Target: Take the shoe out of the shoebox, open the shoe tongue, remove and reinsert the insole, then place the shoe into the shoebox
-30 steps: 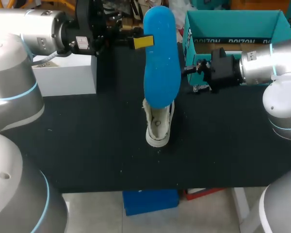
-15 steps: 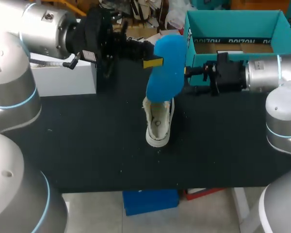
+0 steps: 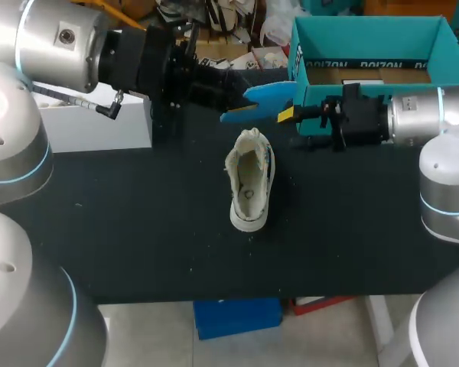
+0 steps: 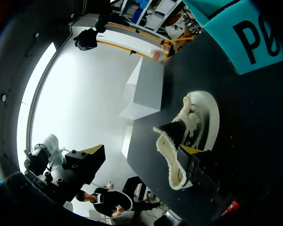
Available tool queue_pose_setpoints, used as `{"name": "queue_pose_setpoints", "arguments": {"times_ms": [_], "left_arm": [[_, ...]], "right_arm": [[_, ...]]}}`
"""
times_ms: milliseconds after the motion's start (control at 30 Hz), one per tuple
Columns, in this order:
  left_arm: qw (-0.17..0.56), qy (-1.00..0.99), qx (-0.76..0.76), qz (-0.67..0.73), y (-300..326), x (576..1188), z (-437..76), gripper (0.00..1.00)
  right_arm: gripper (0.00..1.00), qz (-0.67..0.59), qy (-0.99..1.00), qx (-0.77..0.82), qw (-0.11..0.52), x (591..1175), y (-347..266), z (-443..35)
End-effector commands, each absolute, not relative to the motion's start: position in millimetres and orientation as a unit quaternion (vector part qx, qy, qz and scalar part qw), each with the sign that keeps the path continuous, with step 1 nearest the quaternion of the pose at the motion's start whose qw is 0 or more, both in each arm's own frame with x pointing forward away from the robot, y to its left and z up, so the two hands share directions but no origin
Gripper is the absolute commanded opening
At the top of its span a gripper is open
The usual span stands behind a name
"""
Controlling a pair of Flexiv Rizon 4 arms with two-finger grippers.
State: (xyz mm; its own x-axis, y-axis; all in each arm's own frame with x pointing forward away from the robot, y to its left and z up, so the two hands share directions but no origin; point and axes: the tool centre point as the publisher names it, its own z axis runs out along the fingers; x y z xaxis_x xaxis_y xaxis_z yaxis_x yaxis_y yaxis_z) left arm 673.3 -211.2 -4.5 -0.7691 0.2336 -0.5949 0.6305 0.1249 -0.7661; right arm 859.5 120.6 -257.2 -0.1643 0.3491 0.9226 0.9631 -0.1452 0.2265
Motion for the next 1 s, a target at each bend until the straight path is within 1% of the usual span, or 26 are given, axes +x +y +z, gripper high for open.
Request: {"name": "queue_pose_setpoints", "arguments": {"times_ms": [33, 100, 200, 333, 533, 567, 1000], "left_arm": [[0.172, 0.734, 0.292, -0.588, -209, 669, -4, 0.00], [0.201, 0.719, 0.328, -0.579, -210, 650, -8, 0.00], [0.237, 0.703, 0.359, -0.566, -207, 631, -29, 0.00], [0.286, 0.693, 0.385, -0.538, -200, 614, -59, 0.00], [0.368, 0.683, 0.408, -0.481, -192, 598, -87, 0.00], [0.372, 0.694, 0.417, -0.454, -192, 595, -91, 0.00], [0.372, 0.694, 0.417, -0.454, -192, 595, -91, 0.00]], "right_arm": [[1.00, -0.500, -0.576, -0.569, 0.307, 860, 122, -258], [1.00, -0.500, -0.576, -0.569, 0.307, 860, 122, -258], [1.00, -0.500, -0.576, -0.569, 0.307, 860, 122, -258], [1.00, -0.500, -0.576, -0.569, 0.307, 860, 122, -258], [1.00, -0.500, -0.576, -0.569, 0.307, 860, 122, -258], [1.00, -0.500, -0.576, -0.569, 0.307, 860, 122, -258], [1.00, -0.500, -0.576, -0.569, 0.307, 860, 122, -258]]}}
